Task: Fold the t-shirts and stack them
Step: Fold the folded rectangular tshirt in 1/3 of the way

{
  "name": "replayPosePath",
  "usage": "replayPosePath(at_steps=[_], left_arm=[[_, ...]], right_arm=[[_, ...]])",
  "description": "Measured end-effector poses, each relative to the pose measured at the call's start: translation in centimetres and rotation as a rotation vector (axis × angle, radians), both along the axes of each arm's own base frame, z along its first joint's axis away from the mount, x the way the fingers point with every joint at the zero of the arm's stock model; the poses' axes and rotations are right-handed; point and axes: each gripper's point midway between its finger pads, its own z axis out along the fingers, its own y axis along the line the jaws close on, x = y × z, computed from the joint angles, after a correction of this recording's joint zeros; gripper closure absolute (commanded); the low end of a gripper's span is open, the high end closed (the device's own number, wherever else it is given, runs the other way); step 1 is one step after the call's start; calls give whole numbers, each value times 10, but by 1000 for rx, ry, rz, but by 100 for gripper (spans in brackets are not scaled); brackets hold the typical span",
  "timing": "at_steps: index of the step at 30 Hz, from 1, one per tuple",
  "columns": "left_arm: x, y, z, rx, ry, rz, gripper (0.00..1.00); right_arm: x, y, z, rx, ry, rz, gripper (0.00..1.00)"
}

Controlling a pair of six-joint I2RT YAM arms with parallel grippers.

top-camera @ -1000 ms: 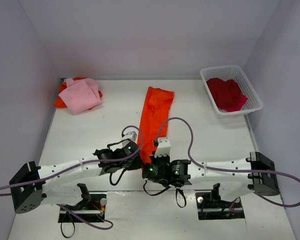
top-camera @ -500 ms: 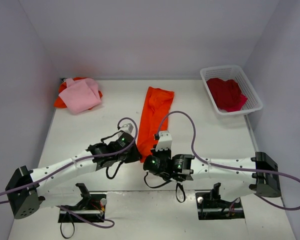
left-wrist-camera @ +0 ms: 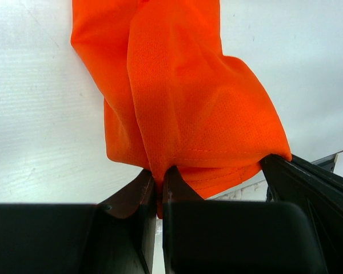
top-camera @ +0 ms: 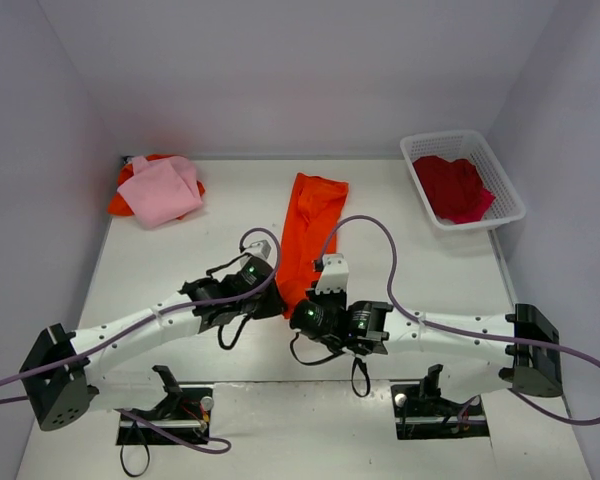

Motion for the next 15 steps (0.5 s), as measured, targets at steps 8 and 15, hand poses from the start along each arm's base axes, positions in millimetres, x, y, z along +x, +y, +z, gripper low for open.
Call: replayPosePath(at_steps=[8,15], left_arm=[[25,-12,9,0,-10,-6,100],[48,-21,16,-1,-28,-14,100]], right_arm=[[17,-10,15,-2,-28,-30,100],[39,-13,37,-13,-66,-46,100]])
